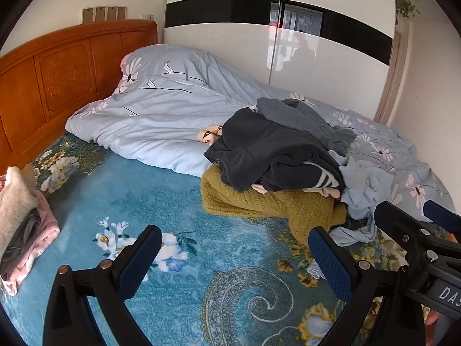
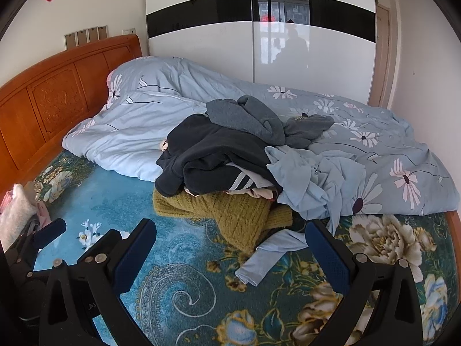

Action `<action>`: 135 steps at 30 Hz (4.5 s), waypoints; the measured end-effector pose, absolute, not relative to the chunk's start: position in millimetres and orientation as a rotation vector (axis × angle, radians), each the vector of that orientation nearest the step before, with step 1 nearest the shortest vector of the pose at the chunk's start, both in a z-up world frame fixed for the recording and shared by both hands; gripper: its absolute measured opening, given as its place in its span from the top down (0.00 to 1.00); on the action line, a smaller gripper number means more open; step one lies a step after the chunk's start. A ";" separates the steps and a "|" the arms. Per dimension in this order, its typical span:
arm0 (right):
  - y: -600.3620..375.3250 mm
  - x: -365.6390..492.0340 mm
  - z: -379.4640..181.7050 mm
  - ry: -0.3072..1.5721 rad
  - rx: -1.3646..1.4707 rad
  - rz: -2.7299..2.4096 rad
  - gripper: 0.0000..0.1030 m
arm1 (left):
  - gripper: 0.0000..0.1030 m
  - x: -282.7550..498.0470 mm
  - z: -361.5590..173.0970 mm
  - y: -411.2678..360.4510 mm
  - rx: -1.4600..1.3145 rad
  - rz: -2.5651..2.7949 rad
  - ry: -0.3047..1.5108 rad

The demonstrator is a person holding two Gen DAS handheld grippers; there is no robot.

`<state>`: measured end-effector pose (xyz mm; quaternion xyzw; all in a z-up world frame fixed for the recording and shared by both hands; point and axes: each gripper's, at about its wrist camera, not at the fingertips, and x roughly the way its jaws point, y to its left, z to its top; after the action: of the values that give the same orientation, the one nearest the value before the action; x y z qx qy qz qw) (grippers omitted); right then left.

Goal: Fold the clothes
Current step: 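Move both grippers toward the clothes pile on the bed, then grasp the light blue T-shirt in the pile with the right gripper, then pull the light blue T-shirt out and lay it on the blanket with the right gripper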

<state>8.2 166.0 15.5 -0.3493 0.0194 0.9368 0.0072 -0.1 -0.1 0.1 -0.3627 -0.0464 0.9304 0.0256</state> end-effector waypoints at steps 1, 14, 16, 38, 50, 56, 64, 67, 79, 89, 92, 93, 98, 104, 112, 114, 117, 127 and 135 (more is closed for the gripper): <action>166.0 6.3 13.9 0.060 -1.092 2.931 0.00 | 0.00 -0.2 0.1 -0.3 -1.120 2.872 -0.141; 164.6 -21.0 -7.3 0.049 -1.099 2.944 0.00 | 0.00 -28.8 -20.9 -0.6 -1.109 2.861 -0.103; 164.8 -23.9 -9.9 0.055 -1.102 2.946 0.00 | 0.00 -31.9 -24.1 -1.3 -1.114 2.854 -0.116; 168.9 -50.9 -19.5 0.057 -1.086 2.984 0.00 | 0.00 -49.7 -40.4 -2.1 -1.073 2.814 -0.235; 168.1 -57.1 -24.8 0.034 -1.122 2.974 0.00 | 0.00 -53.0 -47.3 -3.3 -1.095 2.812 -0.233; 170.2 -60.4 -31.2 0.041 -1.150 2.966 0.00 | 0.00 -54.2 -57.3 -3.1 -1.126 2.804 -0.234; 178.7 -64.4 -50.1 0.045 -1.201 2.940 0.00 | 0.00 -55.4 -73.2 -3.3 -1.177 2.792 -0.236; 190.9 -66.4 -59.6 0.042 -1.215 2.901 0.00 | 0.00 -55.8 -78.9 -3.4 -1.194 2.787 -0.242; 258.4 -133.3 -66.9 0.071 -1.154 2.767 0.16 | 0.00 -57.1 -80.4 -31.4 -1.199 2.801 -0.389; 282.0 -153.1 -73.8 0.272 -1.227 2.744 0.79 | 0.00 -46.2 -81.6 -52.0 -1.218 2.800 -0.384; 294.8 -155.8 -67.8 0.377 -1.249 2.736 0.84 | 0.00 -42.4 -77.9 -59.7 -1.219 2.806 -0.418; 296.0 -158.0 -68.0 0.382 -1.257 2.721 0.85 | 0.00 -41.3 -76.4 -61.8 -1.219 2.806 -0.433; 293.4 -165.1 -65.5 0.369 -1.302 2.702 0.85 | 0.00 -28.8 -61.4 -65.0 -1.196 2.797 -0.457; 296.9 -166.6 -51.5 0.571 -1.322 2.719 0.87 | 0.00 -5.9 -38.3 -72.7 -1.163 2.819 -0.400; 302.3 -112.3 8.9 0.667 -1.186 2.785 0.91 | 0.00 37.3 4.4 -96.8 -1.082 2.868 -0.441; 301.7 -93.1 28.8 0.656 -1.155 2.832 0.92 | 0.00 51.1 19.3 -99.8 -1.043 2.879 -0.451; 292.9 -54.3 72.3 0.629 -1.093 2.954 0.92 | 0.00 73.5 39.6 -103.5 -0.982 2.893 -0.464; 201.1 85.2 231.3 0.481 -0.771 3.549 0.92 | 0.00 151.4 97.1 -128.9 -0.759 2.935 -0.599; 152.6 122.6 246.4 0.467 -0.705 3.724 0.92 | 0.00 213.5 123.6 -189.3 -0.626 3.018 -0.713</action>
<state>122.6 152.6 246.4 -0.1741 0.1155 0.9199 -0.3320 213.5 -189.3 123.6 -0.1979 -0.2255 0.9539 -0.0110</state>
